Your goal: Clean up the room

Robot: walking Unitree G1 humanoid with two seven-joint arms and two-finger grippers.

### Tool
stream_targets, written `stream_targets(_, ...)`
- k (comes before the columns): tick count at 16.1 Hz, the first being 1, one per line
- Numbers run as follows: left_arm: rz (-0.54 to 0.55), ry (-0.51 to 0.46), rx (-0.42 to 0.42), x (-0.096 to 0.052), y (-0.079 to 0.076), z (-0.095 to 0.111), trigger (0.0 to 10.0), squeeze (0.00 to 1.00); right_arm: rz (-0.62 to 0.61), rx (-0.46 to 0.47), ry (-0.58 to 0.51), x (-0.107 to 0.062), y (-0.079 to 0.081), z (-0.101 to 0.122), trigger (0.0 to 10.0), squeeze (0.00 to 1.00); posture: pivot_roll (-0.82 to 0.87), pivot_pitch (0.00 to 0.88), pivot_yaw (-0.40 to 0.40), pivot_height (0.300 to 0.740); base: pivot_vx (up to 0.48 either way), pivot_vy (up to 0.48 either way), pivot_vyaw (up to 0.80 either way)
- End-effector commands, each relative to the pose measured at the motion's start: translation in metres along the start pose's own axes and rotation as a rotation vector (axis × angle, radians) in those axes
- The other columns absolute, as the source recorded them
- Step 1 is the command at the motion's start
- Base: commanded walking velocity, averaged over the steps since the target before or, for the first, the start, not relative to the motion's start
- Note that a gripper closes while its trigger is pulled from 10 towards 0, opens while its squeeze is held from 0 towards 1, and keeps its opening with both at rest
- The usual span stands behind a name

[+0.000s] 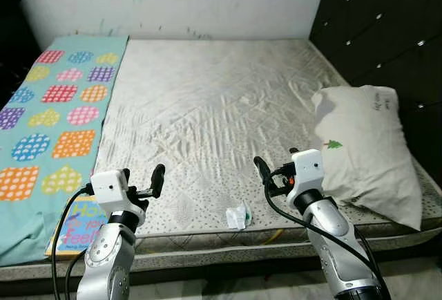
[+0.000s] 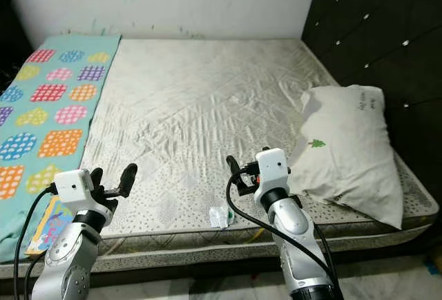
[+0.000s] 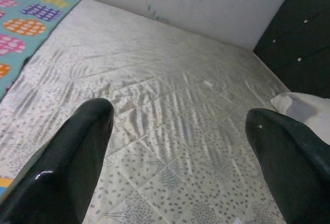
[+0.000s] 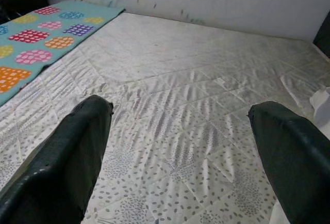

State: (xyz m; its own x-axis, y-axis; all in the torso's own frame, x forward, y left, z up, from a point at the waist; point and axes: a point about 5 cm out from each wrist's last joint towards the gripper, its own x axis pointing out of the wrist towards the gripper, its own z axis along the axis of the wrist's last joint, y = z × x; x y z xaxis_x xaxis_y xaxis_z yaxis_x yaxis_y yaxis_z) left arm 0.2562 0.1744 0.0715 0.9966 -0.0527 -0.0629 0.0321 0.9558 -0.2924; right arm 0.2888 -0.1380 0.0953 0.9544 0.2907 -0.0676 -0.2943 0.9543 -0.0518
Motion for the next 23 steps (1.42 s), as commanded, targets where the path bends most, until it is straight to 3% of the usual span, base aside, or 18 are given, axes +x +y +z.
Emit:
stream_targets(1,-0.014,-0.013,0.004,0.0013,-0.0016,0.0025,10.0,0.00,-0.006,-0.010,-0.010,0.0018,-0.0040,0.0030,10.0,0.00,-0.09,0.000,-0.028,0.740,0.000,0.000,0.00)
stream_targets(8,-0.016,-0.014,-0.002,0.0013,-0.0019,0.0024,10.0,0.00,-0.010,-0.009,-0.006,0.0013,-0.0043,0.0017,10.0,0.00,-0.09,0.000,-0.030,0.740,0.175,0.000,0.00)
stream_targets(16,-0.023,-0.011,0.002,0.0010,-0.0018,0.0027,10.0,0.00,-0.015,-0.007,-0.002,0.0008,-0.0035,0.0002,10.0,0.00,-0.09,0.000,-0.027,0.740,0.369,0.000,0.00)
stream_targets(23,0.000,-0.003,0.007,0.0010,0.0010,0.0020,10.0,0.00,-0.016,-0.007,-0.002,0.0014,-0.0029,-0.0003,10.0,0.00,-0.09,0.000,-0.026,0.740,0.000,0.000,0.00)
